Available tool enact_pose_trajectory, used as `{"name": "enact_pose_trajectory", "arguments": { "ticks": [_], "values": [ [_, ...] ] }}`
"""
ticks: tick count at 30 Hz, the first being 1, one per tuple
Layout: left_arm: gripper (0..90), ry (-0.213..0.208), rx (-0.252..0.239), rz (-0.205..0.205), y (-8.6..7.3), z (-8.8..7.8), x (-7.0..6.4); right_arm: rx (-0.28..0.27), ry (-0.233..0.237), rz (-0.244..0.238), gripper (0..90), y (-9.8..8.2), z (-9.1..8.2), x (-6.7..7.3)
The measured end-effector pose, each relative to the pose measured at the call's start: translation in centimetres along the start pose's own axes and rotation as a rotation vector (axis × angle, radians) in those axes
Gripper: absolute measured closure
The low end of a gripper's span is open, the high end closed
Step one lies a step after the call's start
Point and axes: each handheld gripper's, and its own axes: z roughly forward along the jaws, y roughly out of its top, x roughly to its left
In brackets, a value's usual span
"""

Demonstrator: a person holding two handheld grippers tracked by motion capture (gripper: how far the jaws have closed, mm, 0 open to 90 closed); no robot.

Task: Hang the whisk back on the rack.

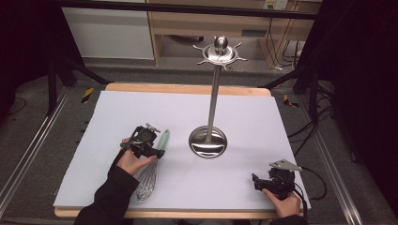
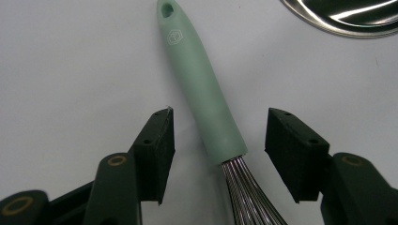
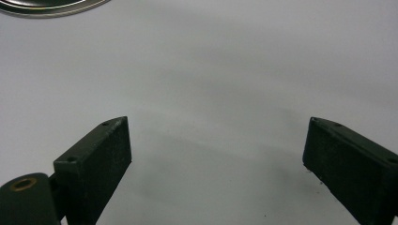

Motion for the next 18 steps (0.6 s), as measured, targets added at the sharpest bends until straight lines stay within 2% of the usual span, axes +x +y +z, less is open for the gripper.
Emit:
{"name": "enact_pose_trajectory", "arguments": {
  "ticks": [12,18],
  "values": [
    [53.1,-0.013,0.066,-0.047,-0.2,1.5,0.4,0.007,0.008,0.000,8.6,0.0,0.1,0.0],
    [56.8,-0.030,0.075,-0.065,-0.2,1.9,0.5,0.010,0.008,-0.004,8.6,0.0,0.1,0.0]
  ]
}}
